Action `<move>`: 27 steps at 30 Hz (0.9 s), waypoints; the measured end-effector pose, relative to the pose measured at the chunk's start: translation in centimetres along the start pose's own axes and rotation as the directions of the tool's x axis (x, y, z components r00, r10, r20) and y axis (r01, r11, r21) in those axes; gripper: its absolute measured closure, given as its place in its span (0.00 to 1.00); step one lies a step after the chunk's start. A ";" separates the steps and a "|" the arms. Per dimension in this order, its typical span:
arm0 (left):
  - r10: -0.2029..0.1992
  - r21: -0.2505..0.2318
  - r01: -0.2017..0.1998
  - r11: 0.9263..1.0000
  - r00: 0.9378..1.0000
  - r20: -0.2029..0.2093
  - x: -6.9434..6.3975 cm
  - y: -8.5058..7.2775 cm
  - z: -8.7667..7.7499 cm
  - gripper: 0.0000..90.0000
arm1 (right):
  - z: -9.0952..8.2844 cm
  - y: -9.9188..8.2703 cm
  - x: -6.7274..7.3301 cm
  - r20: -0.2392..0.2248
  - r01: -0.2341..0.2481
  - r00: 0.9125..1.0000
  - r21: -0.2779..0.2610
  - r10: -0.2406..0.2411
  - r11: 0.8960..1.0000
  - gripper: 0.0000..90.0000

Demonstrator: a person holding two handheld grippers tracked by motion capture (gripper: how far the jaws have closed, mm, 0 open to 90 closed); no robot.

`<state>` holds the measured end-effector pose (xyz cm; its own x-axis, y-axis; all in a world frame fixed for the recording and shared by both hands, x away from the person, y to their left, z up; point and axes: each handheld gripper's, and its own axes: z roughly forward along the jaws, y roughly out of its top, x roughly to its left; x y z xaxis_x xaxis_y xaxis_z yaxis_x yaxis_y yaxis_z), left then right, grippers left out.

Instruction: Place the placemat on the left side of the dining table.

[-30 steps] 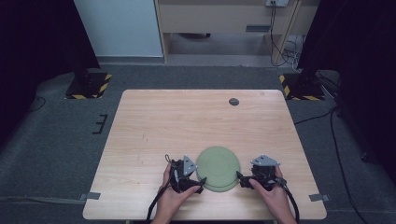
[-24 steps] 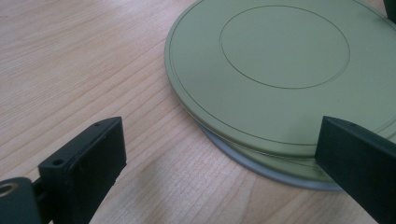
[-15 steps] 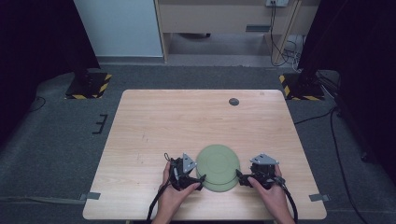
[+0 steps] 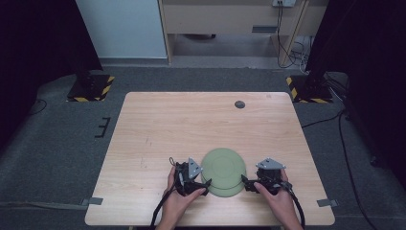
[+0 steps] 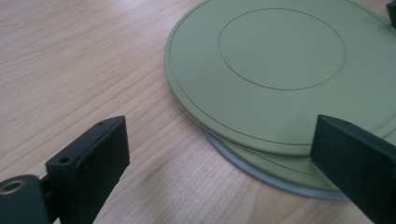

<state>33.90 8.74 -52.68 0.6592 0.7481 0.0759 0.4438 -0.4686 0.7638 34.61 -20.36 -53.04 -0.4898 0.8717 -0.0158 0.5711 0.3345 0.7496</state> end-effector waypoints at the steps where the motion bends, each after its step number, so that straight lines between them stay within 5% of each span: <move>1: 0.000 0.000 0.000 1.000 1.000 0.000 0.0 0.0 0.0 0.03 | 0.0 0.0 0.0 0.000 0.000 1.000 0.000 0.000 1.000 0.03; 27: 0.001 0.001 -0.001 1.000 1.000 -0.020 0.1 0.3 0.5 0.03 | 0.4 0.2 0.3 0.014 0.000 1.000 -0.007 0.000 1.000 0.03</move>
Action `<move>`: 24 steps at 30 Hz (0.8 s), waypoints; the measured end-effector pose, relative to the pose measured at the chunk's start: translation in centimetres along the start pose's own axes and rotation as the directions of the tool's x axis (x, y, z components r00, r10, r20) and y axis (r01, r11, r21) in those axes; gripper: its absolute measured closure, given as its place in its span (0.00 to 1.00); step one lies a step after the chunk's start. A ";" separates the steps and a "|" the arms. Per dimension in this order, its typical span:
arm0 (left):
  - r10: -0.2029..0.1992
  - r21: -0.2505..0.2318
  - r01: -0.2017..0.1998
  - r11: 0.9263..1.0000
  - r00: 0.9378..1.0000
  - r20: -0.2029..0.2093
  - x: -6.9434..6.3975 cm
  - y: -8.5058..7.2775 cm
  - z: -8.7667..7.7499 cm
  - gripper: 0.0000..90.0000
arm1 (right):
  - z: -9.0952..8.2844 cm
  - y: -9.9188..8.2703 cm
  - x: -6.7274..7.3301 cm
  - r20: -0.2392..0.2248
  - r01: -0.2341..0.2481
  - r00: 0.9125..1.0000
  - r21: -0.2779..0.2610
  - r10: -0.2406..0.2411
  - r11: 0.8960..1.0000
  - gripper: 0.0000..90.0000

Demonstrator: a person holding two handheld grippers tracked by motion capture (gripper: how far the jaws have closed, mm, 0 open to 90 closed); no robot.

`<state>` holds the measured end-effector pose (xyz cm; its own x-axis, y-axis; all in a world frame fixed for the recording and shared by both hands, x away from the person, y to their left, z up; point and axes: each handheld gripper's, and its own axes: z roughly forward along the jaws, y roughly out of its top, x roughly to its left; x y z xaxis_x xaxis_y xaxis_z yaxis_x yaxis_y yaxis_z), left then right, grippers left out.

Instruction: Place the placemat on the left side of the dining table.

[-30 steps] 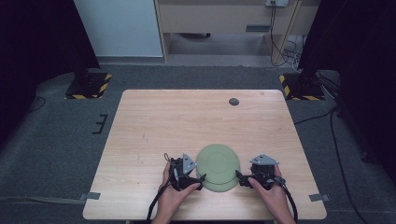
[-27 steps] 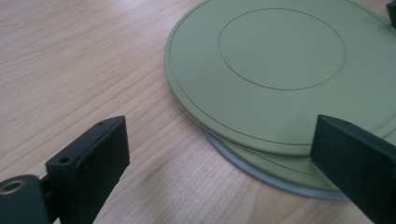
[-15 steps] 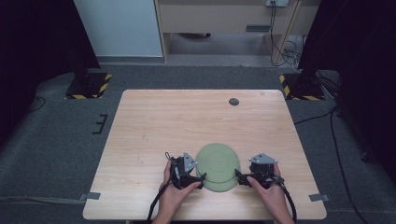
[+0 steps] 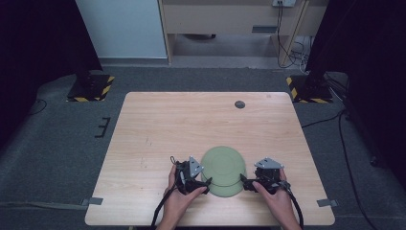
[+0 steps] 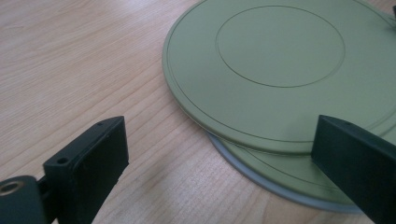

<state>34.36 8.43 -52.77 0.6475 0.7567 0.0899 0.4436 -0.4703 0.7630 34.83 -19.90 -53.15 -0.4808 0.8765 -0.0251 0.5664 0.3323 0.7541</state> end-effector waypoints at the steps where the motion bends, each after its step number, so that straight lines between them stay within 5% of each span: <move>1: -0.002 0.004 0.002 1.000 1.000 0.002 0.1 0.0 0.1 0.02 | 0.0 0.0 -0.1 0.001 -0.003 1.000 0.001 0.003 1.000 0.02; 24: -0.012 -0.013 0.012 1.000 1.000 0.012 0.2 0.2 0.0 0.04 | 0.0 0.1 -0.1 0.004 -0.009 1.000 0.001 0.009 1.000 0.04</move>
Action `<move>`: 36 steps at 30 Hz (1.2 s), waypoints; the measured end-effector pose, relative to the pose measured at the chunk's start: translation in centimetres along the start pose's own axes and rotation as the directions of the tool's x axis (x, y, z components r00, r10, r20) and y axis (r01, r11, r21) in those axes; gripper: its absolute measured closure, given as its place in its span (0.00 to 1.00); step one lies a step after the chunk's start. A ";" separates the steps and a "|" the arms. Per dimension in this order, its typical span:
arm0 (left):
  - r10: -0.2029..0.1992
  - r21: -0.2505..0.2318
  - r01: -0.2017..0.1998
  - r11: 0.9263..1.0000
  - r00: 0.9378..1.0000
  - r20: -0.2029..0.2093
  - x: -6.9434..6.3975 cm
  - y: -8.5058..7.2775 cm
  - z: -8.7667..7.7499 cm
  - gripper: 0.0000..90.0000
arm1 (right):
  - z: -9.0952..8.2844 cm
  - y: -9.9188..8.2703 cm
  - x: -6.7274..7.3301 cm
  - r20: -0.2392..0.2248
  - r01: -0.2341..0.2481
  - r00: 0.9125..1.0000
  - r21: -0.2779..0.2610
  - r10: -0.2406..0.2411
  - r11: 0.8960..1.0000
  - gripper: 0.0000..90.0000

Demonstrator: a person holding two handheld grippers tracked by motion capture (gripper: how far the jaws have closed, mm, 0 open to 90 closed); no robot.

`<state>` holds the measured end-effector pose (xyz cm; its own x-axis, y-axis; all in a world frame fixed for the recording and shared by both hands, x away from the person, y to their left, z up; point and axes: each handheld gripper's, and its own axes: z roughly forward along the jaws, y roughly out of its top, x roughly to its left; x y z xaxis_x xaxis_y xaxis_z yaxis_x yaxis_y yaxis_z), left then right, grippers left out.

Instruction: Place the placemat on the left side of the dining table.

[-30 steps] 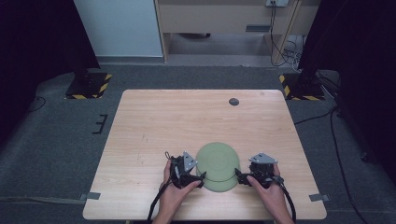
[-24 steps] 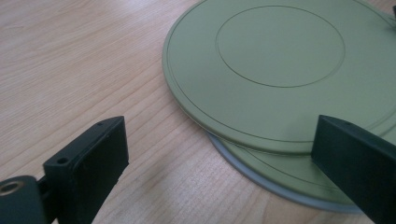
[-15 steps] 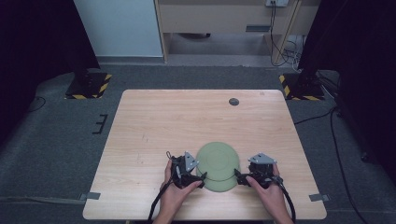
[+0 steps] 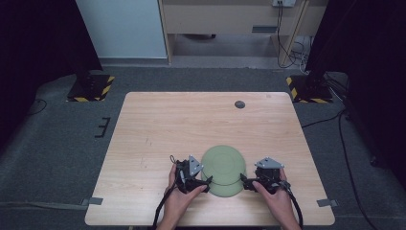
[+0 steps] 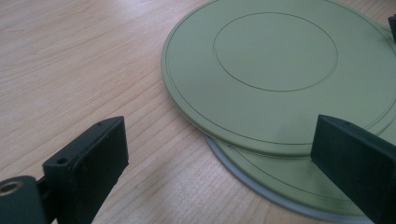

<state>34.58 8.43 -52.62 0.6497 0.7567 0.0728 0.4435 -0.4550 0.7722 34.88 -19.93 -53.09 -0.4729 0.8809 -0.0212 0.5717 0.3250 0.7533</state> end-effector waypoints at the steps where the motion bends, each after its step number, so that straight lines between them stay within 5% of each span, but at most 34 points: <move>1: -0.001 0.002 0.001 1.000 1.000 0.000 0.0 0.0 0.1 0.04 | 0.0 0.0 0.0 0.001 -0.003 1.000 0.001 0.003 1.000 0.04; 19: 0.002 -0.008 -0.002 1.000 1.000 -0.008 0.3 0.4 0.6 0.05 | 0.3 0.0 -0.2 0.008 -0.018 1.000 0.004 0.018 1.000 0.02; 31: 0.008 -0.039 -0.006 0.999 0.998 0.054 0.7 1.6 -0.2 0.04 | 0.2 0.1 -0.4 0.003 -0.013 1.000 -0.005 0.013 1.000 0.06; 36: -0.027 -0.034 0.030 0.999 0.997 0.076 1.6 2.4 0.4 0.04 | 0.3 0.1 -0.5 -0.007 -0.009 1.000 -0.005 0.009 1.000 0.06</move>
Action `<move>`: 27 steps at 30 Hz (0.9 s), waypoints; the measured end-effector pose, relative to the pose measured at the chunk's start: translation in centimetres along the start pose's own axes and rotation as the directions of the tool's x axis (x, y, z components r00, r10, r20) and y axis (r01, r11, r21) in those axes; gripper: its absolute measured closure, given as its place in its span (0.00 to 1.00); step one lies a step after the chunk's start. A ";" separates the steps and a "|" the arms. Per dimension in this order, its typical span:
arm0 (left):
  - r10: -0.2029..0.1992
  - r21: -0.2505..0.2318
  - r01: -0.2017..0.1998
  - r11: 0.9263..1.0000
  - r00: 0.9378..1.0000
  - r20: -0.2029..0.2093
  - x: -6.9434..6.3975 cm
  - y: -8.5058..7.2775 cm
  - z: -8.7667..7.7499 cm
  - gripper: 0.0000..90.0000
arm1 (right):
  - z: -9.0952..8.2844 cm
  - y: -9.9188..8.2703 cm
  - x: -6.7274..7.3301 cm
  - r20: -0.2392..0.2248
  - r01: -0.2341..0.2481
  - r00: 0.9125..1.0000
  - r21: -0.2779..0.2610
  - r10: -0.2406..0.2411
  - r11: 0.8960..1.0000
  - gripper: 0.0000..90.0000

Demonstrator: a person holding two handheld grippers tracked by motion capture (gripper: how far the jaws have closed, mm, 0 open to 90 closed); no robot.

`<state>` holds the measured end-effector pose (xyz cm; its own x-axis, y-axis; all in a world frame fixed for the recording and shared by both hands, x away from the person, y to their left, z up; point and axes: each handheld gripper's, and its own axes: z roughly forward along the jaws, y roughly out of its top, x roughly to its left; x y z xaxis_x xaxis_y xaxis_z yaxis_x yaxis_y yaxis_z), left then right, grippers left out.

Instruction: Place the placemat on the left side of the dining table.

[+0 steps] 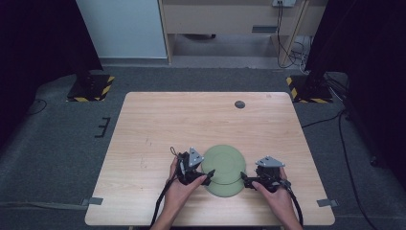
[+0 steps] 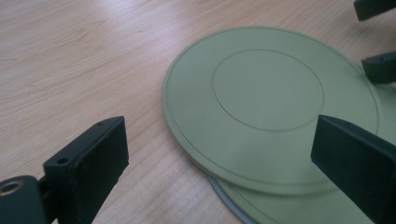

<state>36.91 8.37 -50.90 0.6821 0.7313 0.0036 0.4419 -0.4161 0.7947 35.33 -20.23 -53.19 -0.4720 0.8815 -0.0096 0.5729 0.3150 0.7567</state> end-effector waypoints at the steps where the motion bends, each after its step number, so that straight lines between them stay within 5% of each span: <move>1: -0.016 0.004 0.016 1.000 1.000 0.009 0.3 0.3 0.3 0.04 | -0.1 0.0 0.0 -0.002 -0.002 1.000 -0.006 0.002 1.000 0.08; 7: -0.026 0.040 0.024 0.999 0.999 0.047 0.8 0.6 1.2 0.07 | -0.6 0.2 -0.6 0.011 -0.007 1.000 -0.031 0.008 0.999 0.19; 15: -0.103 0.093 0.095 0.991 0.991 0.088 2.0 0.2 2.5 0.06 | -1.3 0.1 -2.4 0.030 -0.037 0.999 -0.041 0.038 0.998 0.26; 27: -0.114 0.145 0.096 0.985 0.986 0.120 1.6 0.1 3.5 0.06 | -0.6 0.3 -1.3 -0.001 -0.028 1.000 -0.047 0.028 0.998 0.25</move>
<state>40.11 7.64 -52.89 0.6921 0.7038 -0.1601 0.5855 -0.4176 0.6948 35.70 -21.45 -52.55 -0.4560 0.8899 0.0121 0.5538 0.2731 0.7866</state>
